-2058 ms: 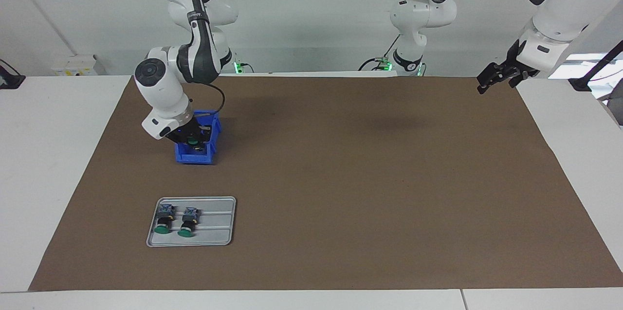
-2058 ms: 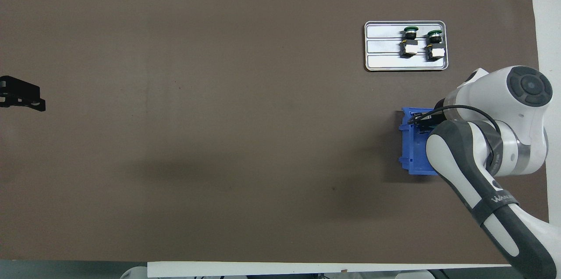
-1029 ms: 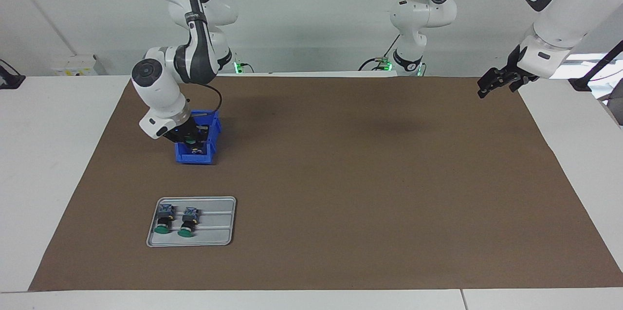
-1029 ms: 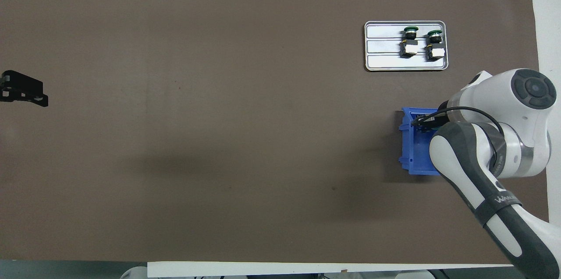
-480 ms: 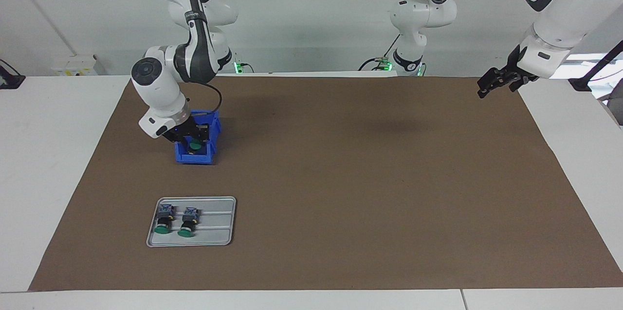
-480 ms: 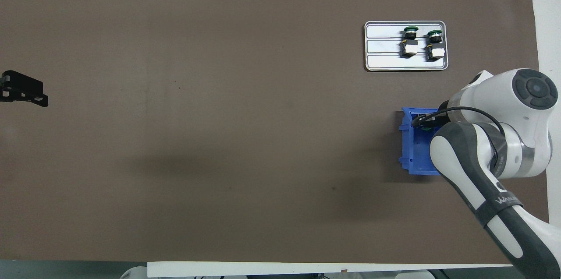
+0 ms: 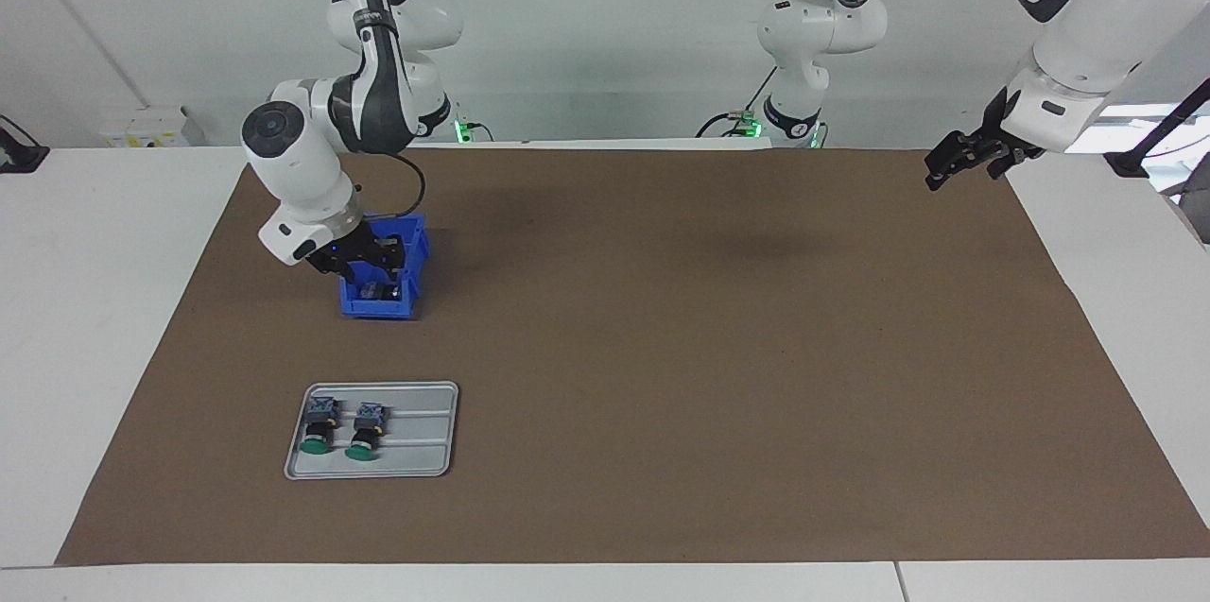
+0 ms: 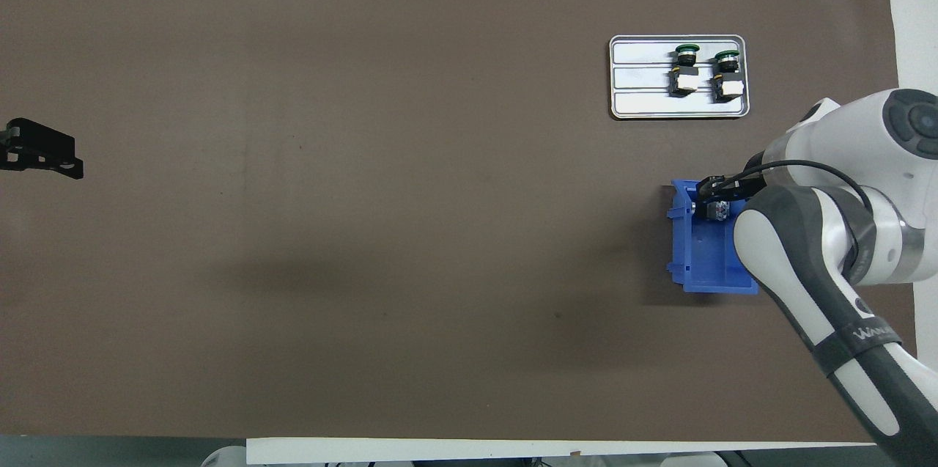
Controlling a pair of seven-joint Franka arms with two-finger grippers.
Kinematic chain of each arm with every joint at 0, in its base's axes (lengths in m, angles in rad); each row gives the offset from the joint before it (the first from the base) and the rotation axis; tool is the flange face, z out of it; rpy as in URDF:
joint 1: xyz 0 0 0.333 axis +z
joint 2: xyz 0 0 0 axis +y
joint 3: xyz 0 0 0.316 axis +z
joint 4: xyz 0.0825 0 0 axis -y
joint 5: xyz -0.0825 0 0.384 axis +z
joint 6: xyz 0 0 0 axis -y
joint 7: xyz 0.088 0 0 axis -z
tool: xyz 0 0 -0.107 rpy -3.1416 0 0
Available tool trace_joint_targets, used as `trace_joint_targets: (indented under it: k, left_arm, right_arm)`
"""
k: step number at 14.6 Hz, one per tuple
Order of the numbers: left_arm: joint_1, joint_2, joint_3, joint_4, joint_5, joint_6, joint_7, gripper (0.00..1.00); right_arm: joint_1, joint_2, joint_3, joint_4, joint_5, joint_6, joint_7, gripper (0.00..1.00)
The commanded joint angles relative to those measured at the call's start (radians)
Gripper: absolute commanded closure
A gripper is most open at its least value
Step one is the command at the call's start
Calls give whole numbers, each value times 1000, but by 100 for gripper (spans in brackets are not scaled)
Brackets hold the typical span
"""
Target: Place and press button with both arms
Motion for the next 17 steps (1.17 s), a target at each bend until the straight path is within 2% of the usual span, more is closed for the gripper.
trace_joint_targets:
  k: [1, 2, 7, 9, 13, 17]
  left_arm:
    - [-2, -4, -1, 6, 9, -11, 12, 0]
    - [-2, -4, -1, 6, 9, -12, 11, 0]
    - [-2, -4, -1, 4, 9, -12, 8, 0]
    - [-2, -4, -1, 4, 9, -12, 9, 0]
    - [-2, -5, -1, 4, 9, -14, 12, 0]
    - [-2, -5, -1, 3, 9, -14, 11, 0]
  right_arm:
    - [-12, -20, 8, 123, -9, -146, -22, 6]
    - [-15, -35, 8, 173, -9, -200, -20, 0]
    - [-33, -46, 0, 466, 2, -499, -17, 0]
    - [-46, -36, -2, 546, -3, -567, -17, 0]
    - [-104, -5, 0, 593, -7, -590, -17, 0]
    - [-92, 16, -2, 602, -12, -584, -16, 0]
